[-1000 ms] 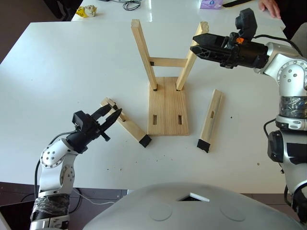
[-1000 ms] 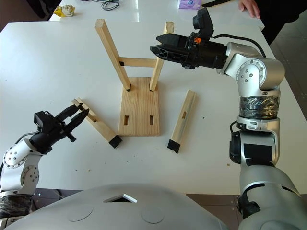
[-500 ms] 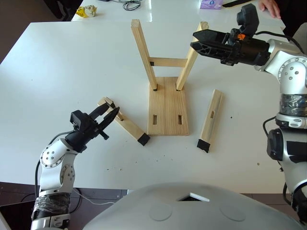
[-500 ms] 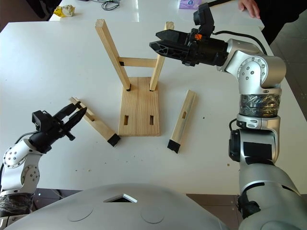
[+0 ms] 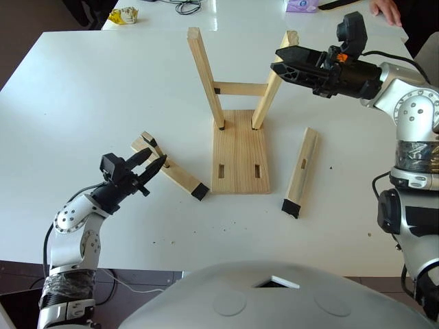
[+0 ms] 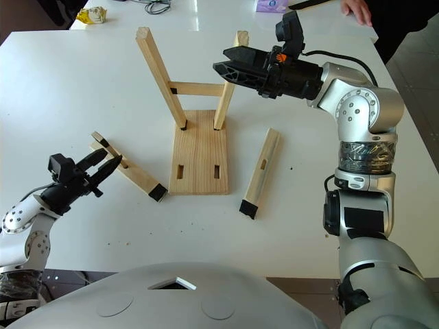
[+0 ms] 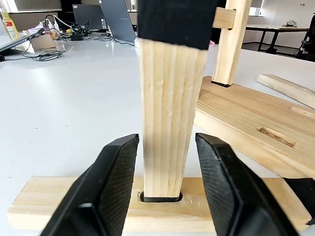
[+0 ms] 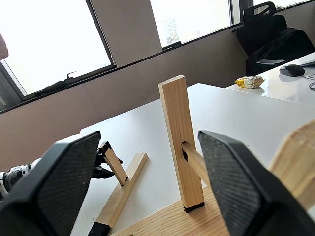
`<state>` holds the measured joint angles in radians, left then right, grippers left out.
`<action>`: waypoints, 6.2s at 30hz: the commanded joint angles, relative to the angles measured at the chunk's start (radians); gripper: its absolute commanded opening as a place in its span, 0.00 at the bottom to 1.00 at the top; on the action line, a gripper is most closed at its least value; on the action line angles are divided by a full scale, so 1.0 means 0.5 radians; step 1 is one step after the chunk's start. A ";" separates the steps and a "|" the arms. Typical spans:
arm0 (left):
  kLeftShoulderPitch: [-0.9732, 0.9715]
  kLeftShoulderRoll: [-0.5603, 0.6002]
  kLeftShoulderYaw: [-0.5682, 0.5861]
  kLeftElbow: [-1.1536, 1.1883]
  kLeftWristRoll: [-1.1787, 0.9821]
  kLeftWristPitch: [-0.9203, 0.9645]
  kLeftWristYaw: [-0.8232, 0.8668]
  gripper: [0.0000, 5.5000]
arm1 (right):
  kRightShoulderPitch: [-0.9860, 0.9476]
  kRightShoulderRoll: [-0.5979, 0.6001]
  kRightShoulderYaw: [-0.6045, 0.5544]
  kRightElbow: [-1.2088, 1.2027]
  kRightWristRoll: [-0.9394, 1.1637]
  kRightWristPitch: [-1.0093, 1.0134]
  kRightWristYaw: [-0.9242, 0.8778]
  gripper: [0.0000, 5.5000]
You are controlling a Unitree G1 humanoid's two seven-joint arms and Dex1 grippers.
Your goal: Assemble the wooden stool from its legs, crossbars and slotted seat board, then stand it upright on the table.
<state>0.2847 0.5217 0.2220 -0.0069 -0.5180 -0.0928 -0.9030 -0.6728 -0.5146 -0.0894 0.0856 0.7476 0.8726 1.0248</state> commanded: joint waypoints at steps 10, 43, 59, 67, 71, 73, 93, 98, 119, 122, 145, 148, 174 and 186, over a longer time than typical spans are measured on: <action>-0.077 0.136 0.052 -0.014 0.018 0.136 -0.092 0.52 | 0.306 0.070 -0.155 -0.318 0.154 0.054 -0.234 0.66; -0.247 -0.265 0.193 -1.057 -0.123 0.670 1.149 0.52 | 0.589 0.301 -0.204 -0.583 0.316 -0.071 -0.634 0.66; -0.318 -0.235 0.246 -1.333 -0.209 0.761 1.220 0.52 | 0.645 0.354 -0.204 -0.642 0.348 -0.110 -0.721 0.66; -0.367 -0.214 0.160 -1.230 -0.125 0.860 1.276 0.52 | 0.665 0.366 -0.194 -0.659 0.357 -0.091 -0.748 0.66; -0.247 -0.285 0.038 -0.872 0.040 0.818 1.235 0.52 | 0.642 0.381 -0.177 -0.639 0.349 -0.097 -0.750 0.66; -0.186 -0.330 0.001 -0.729 0.096 0.757 1.206 0.52 | 0.631 0.387 -0.179 -0.636 0.355 -0.095 -0.755 0.66; -0.447 -0.276 0.287 -1.672 -0.766 0.826 1.511 0.52 | 0.720 0.369 -0.228 -0.726 0.449 -0.087 -0.838 0.66; -0.214 -0.332 -0.377 -2.057 -0.947 1.010 1.734 0.52 | 0.783 0.365 -0.337 -0.831 0.515 -0.103 -0.950 0.66; -0.139 -0.110 -0.617 -1.939 -1.765 1.380 4.004 0.52 | 0.728 0.479 -0.226 -0.787 0.438 -0.258 -1.126 0.66; -0.253 -0.124 -0.656 -1.857 -1.840 1.386 4.206 0.52 | 0.656 0.483 -0.212 -0.741 0.424 -0.270 -1.146 0.66; -0.084 -0.948 -1.060 -1.739 -0.965 1.405 4.836 0.60 | 0.313 0.416 -0.045 -0.456 0.480 0.088 -0.966 0.66; -0.066 -1.139 -1.132 -1.601 -0.710 1.317 4.753 0.68 | 0.243 0.405 -0.016 -0.395 0.481 0.134 -0.915 0.66; -0.330 -1.449 -0.842 -1.175 -0.665 1.374 4.450 0.68 | 0.393 0.505 -0.048 -0.500 0.459 0.088 -0.974 0.66; -0.496 -1.507 -0.638 -1.041 -1.015 1.693 4.805 0.68 | 0.497 0.608 -0.087 -0.621 0.485 0.026 -1.109 0.66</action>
<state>0.0564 -0.0668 -0.1175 -0.5363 -0.9925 0.7347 1.4531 -0.4388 -0.2114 -0.1204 -0.1947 0.9796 0.8877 0.4931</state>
